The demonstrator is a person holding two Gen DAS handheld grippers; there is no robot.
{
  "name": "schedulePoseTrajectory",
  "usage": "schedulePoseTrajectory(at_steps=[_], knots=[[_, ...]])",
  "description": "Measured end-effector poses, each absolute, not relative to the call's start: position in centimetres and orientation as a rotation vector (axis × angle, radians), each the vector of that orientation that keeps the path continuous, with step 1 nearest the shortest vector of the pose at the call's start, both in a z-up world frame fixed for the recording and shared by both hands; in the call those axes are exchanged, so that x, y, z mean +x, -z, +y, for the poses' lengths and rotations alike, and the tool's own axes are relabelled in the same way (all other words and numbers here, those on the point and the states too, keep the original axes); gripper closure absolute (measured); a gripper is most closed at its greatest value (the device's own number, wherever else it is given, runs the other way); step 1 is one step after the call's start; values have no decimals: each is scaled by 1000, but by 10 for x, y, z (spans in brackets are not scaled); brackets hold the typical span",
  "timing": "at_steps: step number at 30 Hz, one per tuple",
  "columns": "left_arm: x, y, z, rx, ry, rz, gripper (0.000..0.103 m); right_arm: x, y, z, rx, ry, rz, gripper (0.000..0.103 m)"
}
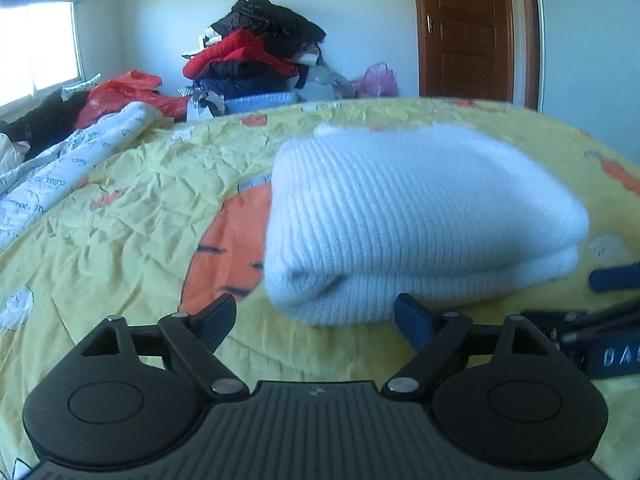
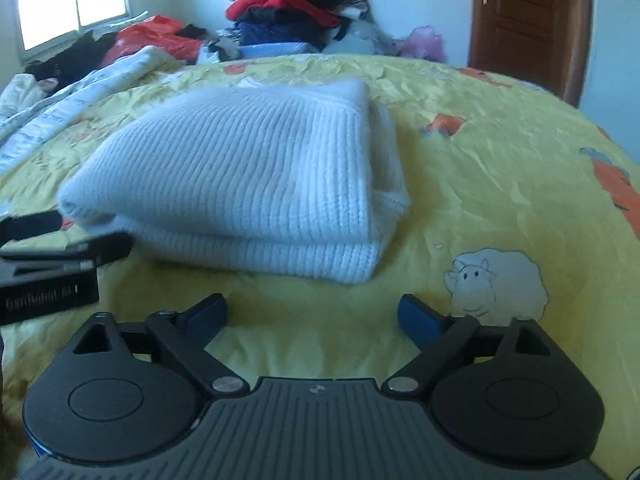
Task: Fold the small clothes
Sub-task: 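Open both grippers and pull them back from the folded sweater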
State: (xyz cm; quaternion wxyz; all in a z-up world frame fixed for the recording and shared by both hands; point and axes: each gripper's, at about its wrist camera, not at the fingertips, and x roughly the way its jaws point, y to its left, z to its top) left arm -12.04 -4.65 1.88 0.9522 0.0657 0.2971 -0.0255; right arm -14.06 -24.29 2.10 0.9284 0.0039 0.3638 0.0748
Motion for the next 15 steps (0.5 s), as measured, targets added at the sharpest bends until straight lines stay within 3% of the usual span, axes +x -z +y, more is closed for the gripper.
schedulePoseTrajectory(at_steps=[1,9,15], knots=[[-120,-13,-47,148,50,619,14,-139,-20,-241,8,-154,761,0],[-116,-5,-31,36,39,667,0,-132,-11,-229,-30,-124,710,0],[-106,-2,-28,33,64,673,0,-131,-7,-233,-23,-144,689,1]])
